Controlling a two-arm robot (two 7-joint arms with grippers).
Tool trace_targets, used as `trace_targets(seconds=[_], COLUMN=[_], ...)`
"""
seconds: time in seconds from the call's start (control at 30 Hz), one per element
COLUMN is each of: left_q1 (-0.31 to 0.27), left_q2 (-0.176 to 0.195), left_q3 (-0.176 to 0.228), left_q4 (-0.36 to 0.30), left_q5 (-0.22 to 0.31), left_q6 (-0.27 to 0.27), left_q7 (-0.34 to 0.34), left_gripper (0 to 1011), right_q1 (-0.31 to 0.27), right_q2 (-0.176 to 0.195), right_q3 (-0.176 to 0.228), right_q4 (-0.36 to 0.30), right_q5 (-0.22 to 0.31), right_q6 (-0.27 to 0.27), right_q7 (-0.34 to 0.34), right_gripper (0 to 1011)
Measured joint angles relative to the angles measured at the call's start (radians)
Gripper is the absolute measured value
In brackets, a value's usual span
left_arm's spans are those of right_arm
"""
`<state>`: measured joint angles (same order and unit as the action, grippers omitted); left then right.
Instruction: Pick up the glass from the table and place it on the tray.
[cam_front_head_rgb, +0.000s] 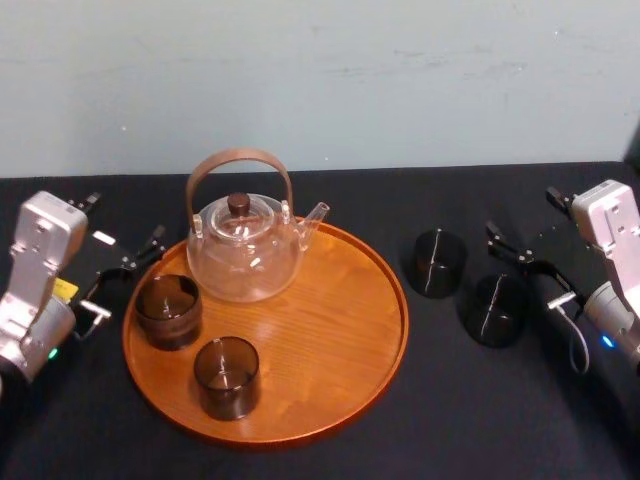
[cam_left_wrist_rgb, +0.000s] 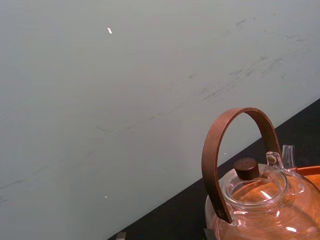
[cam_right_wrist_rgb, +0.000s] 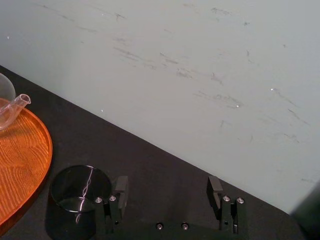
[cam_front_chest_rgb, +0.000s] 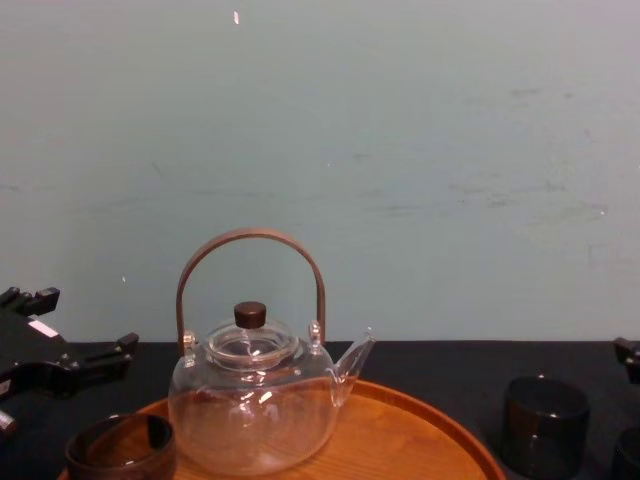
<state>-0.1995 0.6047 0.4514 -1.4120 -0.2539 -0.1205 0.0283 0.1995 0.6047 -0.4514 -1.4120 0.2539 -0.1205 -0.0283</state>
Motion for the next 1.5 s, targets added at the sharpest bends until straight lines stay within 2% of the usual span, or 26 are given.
trace_targets(seconds=[0.3,0.57,1.0,1.5], left_q1=[0.0,0.0,0.0,0.0], left_q2=[0.0,0.0,0.0,0.0], left_q3=[0.0,0.0,0.0,0.0], left_q4=[0.0,0.0,0.0,0.0], left_q5=[0.0,0.0,0.0,0.0], left_q6=[0.0,0.0,0.0,0.0], left_q7=[0.0,0.0,0.0,0.0], left_gripper=[1002,1001,1001,1001], right_q1=[0.0,-0.024,-0.103,-0.228], right_q2=[0.0,0.011,0.055,0.118], right_q3=[0.0,0.027,0.09,0.163], right_q4=[0.0,-0.029,-0.119,-0.224], right_q5=[0.0,0.017,0.07,0.123], right_q6=[0.0,0.002,0.05,0.098], right_q7=[0.0,0.041,0.111,0.186], right_gripper=[1004,1004,1004,1004])
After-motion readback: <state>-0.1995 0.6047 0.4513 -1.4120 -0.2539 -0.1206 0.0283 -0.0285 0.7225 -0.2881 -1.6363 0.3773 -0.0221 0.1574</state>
